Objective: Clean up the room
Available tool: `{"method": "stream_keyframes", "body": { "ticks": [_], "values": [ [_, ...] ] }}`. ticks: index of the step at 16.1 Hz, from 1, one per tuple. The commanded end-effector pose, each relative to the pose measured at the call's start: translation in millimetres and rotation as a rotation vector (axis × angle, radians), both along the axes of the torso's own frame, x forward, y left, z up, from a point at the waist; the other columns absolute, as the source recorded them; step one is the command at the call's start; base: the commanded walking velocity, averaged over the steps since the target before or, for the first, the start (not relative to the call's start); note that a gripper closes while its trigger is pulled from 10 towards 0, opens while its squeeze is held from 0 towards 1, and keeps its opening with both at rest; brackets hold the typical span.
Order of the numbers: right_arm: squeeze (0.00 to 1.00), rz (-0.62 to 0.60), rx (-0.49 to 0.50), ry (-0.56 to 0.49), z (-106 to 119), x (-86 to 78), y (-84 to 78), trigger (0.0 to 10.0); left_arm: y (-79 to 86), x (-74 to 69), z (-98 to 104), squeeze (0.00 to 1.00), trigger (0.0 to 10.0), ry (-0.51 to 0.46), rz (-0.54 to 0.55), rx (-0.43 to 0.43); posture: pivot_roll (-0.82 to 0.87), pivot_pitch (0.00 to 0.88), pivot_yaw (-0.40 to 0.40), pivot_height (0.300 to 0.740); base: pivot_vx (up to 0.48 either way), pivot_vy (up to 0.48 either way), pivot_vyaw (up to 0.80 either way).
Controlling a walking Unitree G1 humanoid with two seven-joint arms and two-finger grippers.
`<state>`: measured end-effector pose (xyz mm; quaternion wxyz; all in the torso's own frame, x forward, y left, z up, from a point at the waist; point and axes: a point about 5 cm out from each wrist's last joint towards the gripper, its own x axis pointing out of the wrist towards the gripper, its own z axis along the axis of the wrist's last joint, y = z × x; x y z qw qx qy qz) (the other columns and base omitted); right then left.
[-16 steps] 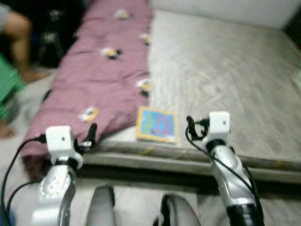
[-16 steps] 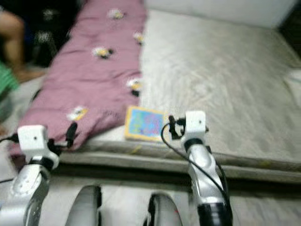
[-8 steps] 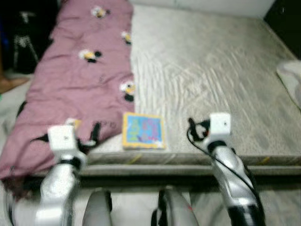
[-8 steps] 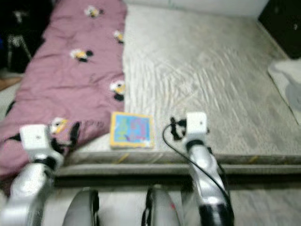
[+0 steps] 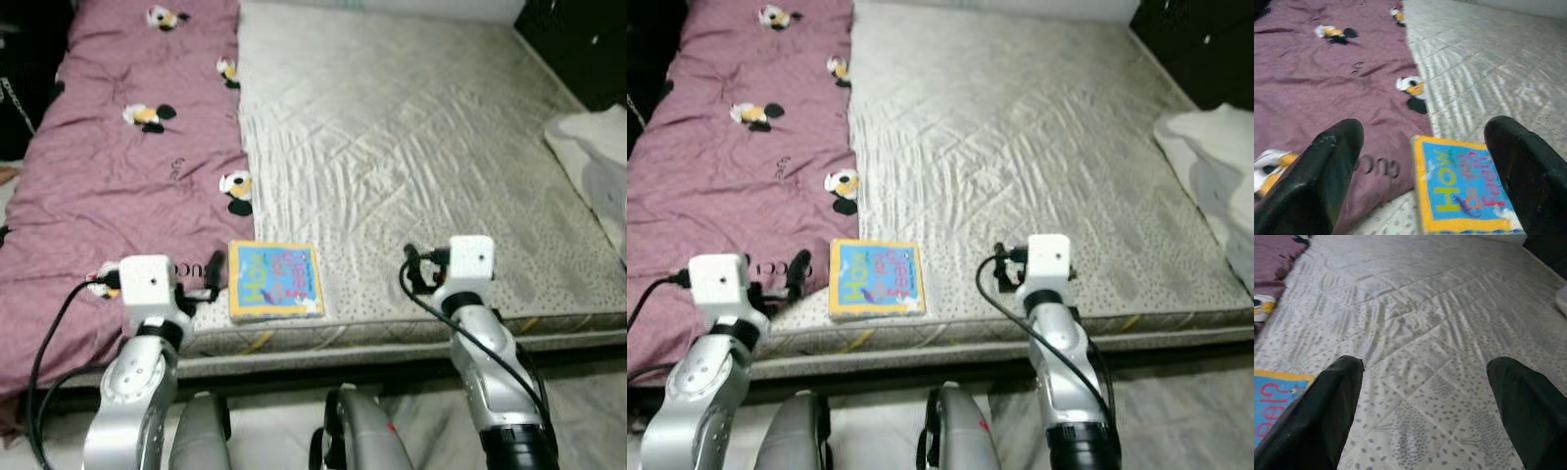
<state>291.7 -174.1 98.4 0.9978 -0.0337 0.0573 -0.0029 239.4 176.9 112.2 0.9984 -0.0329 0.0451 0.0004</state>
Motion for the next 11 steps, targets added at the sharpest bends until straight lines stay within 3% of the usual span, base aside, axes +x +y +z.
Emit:
{"method": "stream_keyframes", "body": {
  "ticks": [1, 11],
  "values": [
    [0.00, -0.005, -0.001, 0.013, -1.4, -1.5, -2.2, 10.0, 1.4, -2.0, -3.1, 0.00, 10.0, 0.021, 0.007, 0.008, 0.01, 0.158, -0.116, 0.652, 0.000, 0.000, 0.00],
    [0.00, 0.015, -0.003, 0.029, -4.8, -1.4, 0.5, 10.0, 6.0, -1.4, -2.6, 0.00, 10.0, 0.026, 0.033, 0.016, 0.01, 0.163, -0.116, 0.553, 0.000, 0.000, 0.00]
  ]
}}
